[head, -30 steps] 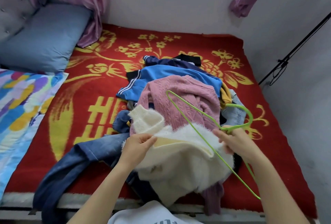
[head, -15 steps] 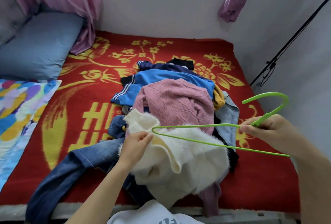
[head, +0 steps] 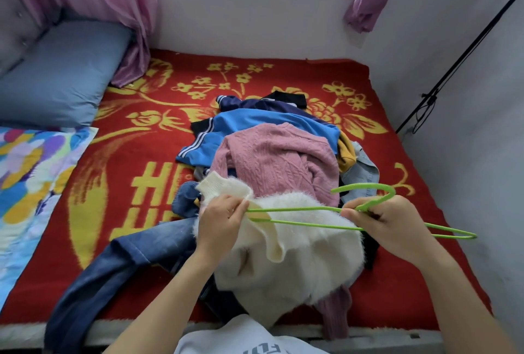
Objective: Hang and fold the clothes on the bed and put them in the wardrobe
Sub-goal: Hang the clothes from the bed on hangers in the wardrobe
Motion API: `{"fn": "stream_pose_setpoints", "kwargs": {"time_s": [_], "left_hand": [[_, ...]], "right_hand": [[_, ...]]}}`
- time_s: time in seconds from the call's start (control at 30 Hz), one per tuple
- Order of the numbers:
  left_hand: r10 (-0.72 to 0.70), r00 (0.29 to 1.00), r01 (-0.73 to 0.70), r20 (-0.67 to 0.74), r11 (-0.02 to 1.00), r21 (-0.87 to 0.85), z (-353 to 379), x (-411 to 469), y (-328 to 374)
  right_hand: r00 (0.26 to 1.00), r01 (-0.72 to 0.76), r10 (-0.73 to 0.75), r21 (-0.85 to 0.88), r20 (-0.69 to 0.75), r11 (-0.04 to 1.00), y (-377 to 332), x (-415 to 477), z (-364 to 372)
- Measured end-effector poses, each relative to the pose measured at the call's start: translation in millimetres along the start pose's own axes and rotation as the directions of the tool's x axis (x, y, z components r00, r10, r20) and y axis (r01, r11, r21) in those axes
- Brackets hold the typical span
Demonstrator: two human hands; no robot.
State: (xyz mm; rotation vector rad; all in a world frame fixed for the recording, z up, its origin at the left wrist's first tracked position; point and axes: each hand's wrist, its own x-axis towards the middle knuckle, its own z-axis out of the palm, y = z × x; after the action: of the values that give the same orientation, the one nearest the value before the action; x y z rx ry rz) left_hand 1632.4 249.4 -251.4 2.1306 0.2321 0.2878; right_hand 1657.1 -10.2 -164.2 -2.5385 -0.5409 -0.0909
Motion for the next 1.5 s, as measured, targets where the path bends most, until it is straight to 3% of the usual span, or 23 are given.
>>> {"fn": "stream_pose_setpoints", "kwargs": {"time_s": [0.1, 0.13, 0.23, 0.3, 0.37, 0.43, 0.53, 0.6, 0.67, 0.8, 0.93, 1.03, 1.17, 1.33, 1.4, 1.5], "left_hand": [[0.037, 0.999, -0.038, -0.030, 0.999, -0.026, 15.5, -5.8, 22.6], [0.048, 0.999, -0.049, -0.018, 0.997, -0.055, 23.4, -9.8, 32.1], [0.066, 0.998, -0.068, -0.024, 0.992, -0.103, 44.8, -19.0, 55.4], [0.112, 0.994, -0.110, 0.021, 0.991, -0.081, 45.4, -15.0, 62.6], [0.215, 0.970, -0.223, 0.111, 0.972, 0.068, 34.9, -6.7, 65.1], [0.379, 0.917, -0.397, 0.122, 0.845, 0.359, 19.0, 6.3, 60.4], [0.376, 0.863, -0.505, 0.337, 0.658, 0.559, -3.2, 26.0, 42.6], [0.364, 0.777, -0.602, 0.513, 0.667, 0.438, -12.3, 38.4, 28.1], [0.470, 0.713, -0.673, 0.521, 0.668, 0.318, -14.1, 41.9, 24.5], [0.584, 0.713, -0.684, 0.388, 0.699, 0.206, -10.3, 38.9, 36.1], [0.558, 0.753, -0.641, 0.348, 0.740, 0.202, -3.5, 42.2, 56.4], [0.586, 0.748, -0.653, 0.312, 0.735, 0.185, 0.8, 40.5, 70.3], [0.610, 0.740, -0.663, 0.284, 0.731, 0.161, 4.2, 32.0, 81.0], [0.631, 0.715, -0.689, 0.302, 0.710, 0.148, 0.1, 32.4, 74.0], [0.619, 0.733, -0.668, 0.281, 0.733, 0.130, -4.4, 38.0, 70.1], [0.547, 0.821, -0.560, 0.164, 0.828, 0.044, -15.1, 52.2, 62.9]], "right_hand": [[0.969, 0.170, -0.186, -0.108, -0.163, 0.979, -4.9, -0.9, 28.5], [0.963, 0.169, -0.187, -0.105, -0.193, 0.980, -5.4, -1.6, 42.5], [0.981, -0.054, 0.084, 0.173, -0.174, 0.983, -1.1, -2.1, 77.3], [0.962, -0.167, 0.237, 0.398, -0.134, 0.902, 8.0, -2.7, 85.4], [0.935, -0.223, 0.335, 0.546, -0.114, 0.808, 14.8, -6.2, 84.2], [0.913, -0.240, 0.393, 0.631, -0.111, 0.737, 21.0, -11.0, 80.2], [0.893, -0.247, 0.439, 0.708, -0.099, 0.662, 28.7, -16.8, 73.5], [0.890, -0.252, 0.448, 0.727, -0.085, 0.639, 32.3, -17.4, 71.8], [0.890, -0.256, 0.448, 0.725, -0.081, 0.639, 32.5, -16.8, 69.6], [0.909, -0.223, 0.396, 0.651, -0.130, 0.726, 31.3, -10.4, 49.2], [0.911, -0.184, 0.356, 0.565, -0.210, 0.804, 23.1, 6.7, 30.1], [0.912, -0.149, 0.341, 0.592, -0.227, 0.792, 9.0, 15.7, 28.2], [0.942, -0.097, 0.233, 0.467, -0.243, 0.879, -15.1, 19.4, 41.4], [0.942, -0.074, 0.235, 0.532, -0.241, 0.843, -23.0, 18.5, 49.5], [0.896, 0.046, 0.144, 0.411, -0.420, 0.910, -21.3, 16.3, 48.7], [0.718, 0.260, -0.166, 0.040, -0.676, 0.965, -14.5, 6.9, 55.1]]}}
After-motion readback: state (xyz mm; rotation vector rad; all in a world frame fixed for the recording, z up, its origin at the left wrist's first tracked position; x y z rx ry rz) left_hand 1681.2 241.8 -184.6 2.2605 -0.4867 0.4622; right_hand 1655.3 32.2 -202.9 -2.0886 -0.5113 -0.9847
